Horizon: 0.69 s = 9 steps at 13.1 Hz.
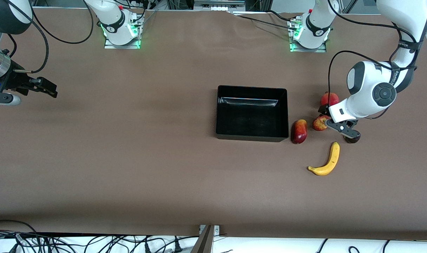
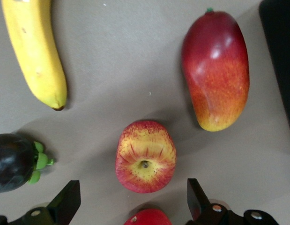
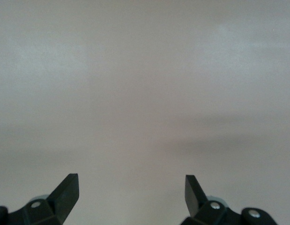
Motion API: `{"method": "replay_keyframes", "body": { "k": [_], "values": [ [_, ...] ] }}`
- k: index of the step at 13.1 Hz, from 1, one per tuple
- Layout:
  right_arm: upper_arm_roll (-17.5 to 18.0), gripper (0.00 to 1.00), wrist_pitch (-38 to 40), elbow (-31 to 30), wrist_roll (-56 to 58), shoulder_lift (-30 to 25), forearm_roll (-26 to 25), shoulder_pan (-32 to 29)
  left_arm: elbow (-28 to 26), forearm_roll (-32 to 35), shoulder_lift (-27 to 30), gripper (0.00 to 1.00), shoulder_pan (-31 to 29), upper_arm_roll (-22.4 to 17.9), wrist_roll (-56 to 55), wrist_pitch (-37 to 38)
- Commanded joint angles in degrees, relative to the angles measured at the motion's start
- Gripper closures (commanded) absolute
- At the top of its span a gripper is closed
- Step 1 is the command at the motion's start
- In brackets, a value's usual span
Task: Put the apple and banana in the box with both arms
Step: 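Lower the left gripper and close it on the apple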
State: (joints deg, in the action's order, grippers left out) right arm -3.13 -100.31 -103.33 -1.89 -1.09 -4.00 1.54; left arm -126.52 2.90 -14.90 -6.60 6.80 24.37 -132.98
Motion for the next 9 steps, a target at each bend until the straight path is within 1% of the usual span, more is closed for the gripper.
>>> {"method": "replay_keyframes", "body": {
  "k": [1,3,9],
  "values": [
    [-0.91,0.00,2.30,1.20,0.57,0.39,0.66,0.92,-3.36,-2.89,-0.22,0.00,-0.79,0.58,3.06,-3.84],
    [-0.82,0.00,2.40,1.20,-0.30,0.48,1.71,1.01,-4.52,-2.98,-0.92,0.00,-0.79,0.58,3.32,-6.14],
    [-1.17,0.00,1.69,1.29,-0.31,1.62,3.83,0.83,-4.43,-3.25,-3.74,0.00,-0.35,0.49,2.88,-10.36]
  ]
}}
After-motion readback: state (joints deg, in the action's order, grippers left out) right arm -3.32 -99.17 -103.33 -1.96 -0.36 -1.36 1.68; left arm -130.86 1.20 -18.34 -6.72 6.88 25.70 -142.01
